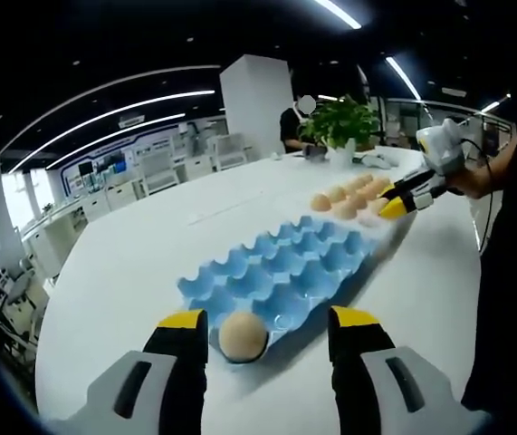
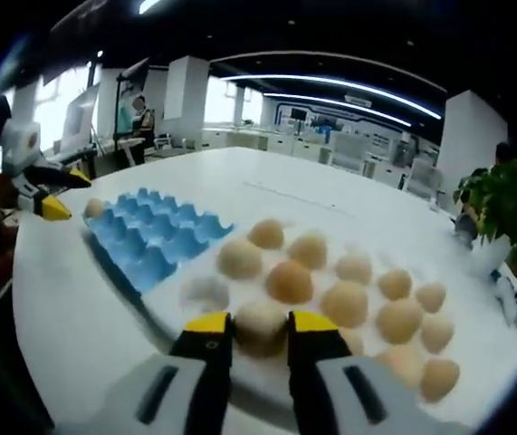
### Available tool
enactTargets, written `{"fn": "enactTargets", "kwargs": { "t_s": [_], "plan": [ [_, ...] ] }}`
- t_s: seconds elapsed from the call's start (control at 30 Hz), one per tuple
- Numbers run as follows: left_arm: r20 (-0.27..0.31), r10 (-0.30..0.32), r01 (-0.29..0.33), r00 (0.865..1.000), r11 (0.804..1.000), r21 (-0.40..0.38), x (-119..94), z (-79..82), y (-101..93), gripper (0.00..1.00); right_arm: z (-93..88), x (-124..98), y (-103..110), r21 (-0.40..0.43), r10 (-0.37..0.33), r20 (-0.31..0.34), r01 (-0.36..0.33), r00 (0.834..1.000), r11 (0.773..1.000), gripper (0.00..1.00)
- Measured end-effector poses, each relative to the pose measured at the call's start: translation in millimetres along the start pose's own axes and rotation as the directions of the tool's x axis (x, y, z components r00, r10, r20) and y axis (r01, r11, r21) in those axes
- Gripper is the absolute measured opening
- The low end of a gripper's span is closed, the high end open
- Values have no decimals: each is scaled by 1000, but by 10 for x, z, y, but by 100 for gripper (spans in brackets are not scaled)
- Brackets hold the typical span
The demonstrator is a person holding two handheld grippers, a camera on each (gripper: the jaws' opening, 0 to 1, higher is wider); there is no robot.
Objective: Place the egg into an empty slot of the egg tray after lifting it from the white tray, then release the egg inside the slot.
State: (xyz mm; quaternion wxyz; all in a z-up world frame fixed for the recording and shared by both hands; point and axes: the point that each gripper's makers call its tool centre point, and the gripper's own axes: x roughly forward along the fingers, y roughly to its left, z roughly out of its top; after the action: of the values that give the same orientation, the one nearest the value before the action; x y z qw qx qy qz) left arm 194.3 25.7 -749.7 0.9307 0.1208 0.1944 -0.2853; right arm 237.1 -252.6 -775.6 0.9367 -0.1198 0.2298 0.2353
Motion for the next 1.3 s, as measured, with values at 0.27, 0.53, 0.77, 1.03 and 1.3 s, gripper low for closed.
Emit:
{"fn": "enactTargets", "kwargs": {
  "t_s": [0.27,0.53,0.77,1.03,1.3],
  "plan": [
    [4,4,-4,1000,1000,2,2,23,9,52,93,-55,-31,82,6,21,-8,1000,997,22],
    [1,-4,4,1000,1000,14,19,20,22,54,201,-66,-28,83,28,33,-30,999,996,22],
    [3,-6,6,1000,1000,23,40,25,19,54,303,-87,58,76,58,45,-61,997,995,22],
    [3,-11,11,1000,1000,16,41,7,7,54,414,-93,160,77,85,69,-91,994,993,22],
    [3,-7,7,1000,1000,16,48,-4,4,55,535,-13,467,52,169,84,-174,982,983,22]
  ]
}}
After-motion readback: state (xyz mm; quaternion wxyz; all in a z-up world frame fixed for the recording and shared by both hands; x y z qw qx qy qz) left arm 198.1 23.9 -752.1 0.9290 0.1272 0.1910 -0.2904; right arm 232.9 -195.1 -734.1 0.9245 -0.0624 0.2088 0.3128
